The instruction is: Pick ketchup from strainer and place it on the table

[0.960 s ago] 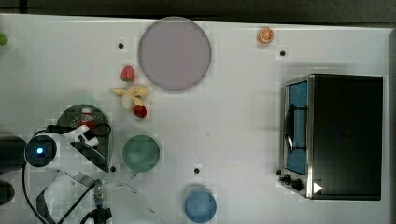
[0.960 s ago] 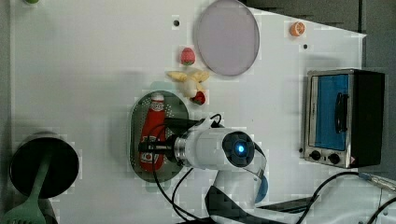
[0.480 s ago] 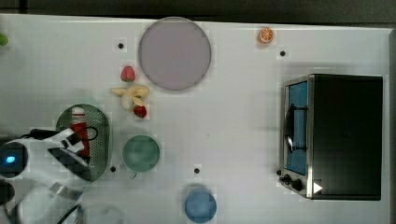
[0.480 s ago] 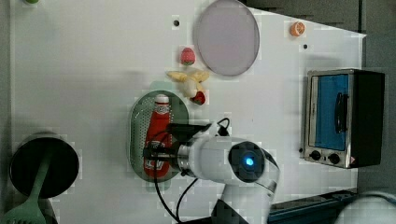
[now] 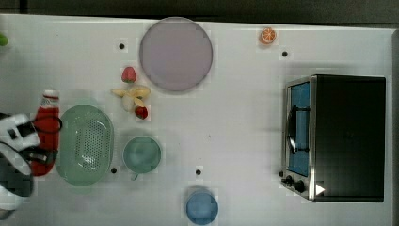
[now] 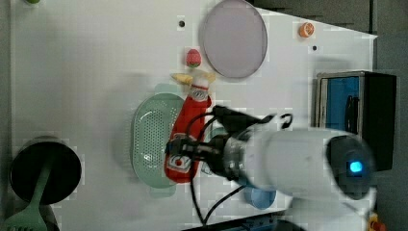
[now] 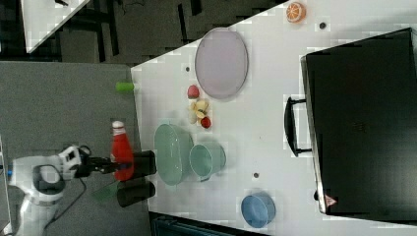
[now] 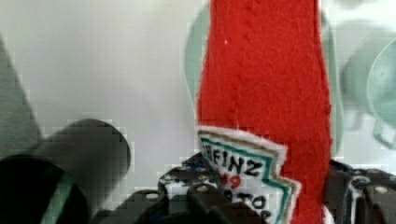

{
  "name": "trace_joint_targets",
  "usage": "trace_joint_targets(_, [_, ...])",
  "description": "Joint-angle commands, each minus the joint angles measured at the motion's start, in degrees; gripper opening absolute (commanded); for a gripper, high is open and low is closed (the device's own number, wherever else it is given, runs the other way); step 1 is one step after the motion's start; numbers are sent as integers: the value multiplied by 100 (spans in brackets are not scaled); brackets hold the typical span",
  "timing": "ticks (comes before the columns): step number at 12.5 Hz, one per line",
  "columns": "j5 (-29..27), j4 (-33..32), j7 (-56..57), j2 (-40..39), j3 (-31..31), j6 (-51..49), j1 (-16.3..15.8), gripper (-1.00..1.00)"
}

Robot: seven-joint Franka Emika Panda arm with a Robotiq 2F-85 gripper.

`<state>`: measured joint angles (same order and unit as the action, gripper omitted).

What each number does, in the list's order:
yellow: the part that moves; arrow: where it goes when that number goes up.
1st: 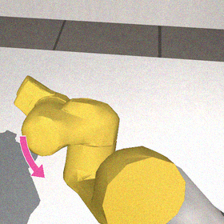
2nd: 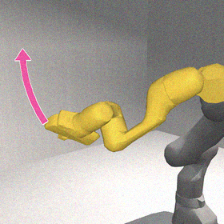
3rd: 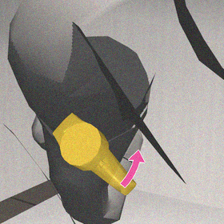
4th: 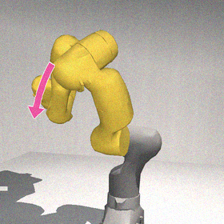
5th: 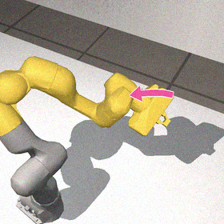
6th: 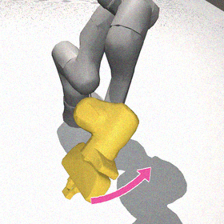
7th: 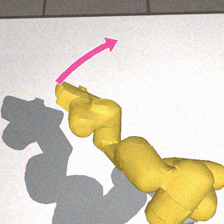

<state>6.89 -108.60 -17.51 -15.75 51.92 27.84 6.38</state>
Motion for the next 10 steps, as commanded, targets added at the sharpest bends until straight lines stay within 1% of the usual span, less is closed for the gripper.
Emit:
trace_joint_targets(1, [-80,632,622,-198,-274,-571,548,19])
trace_joint_targets(3, [-80,1023,626,-197,-520,-854,757,19])
trace_joint_targets(5, [-67,1225,791,-198,-792,-982,958,19])
trace_joint_targets(7, [-56,1275,1322,-185,-1104,-993,1166,19])
trace_joint_targets(10, [-40,1271,2464,-182,-1676,-996,1439,19])
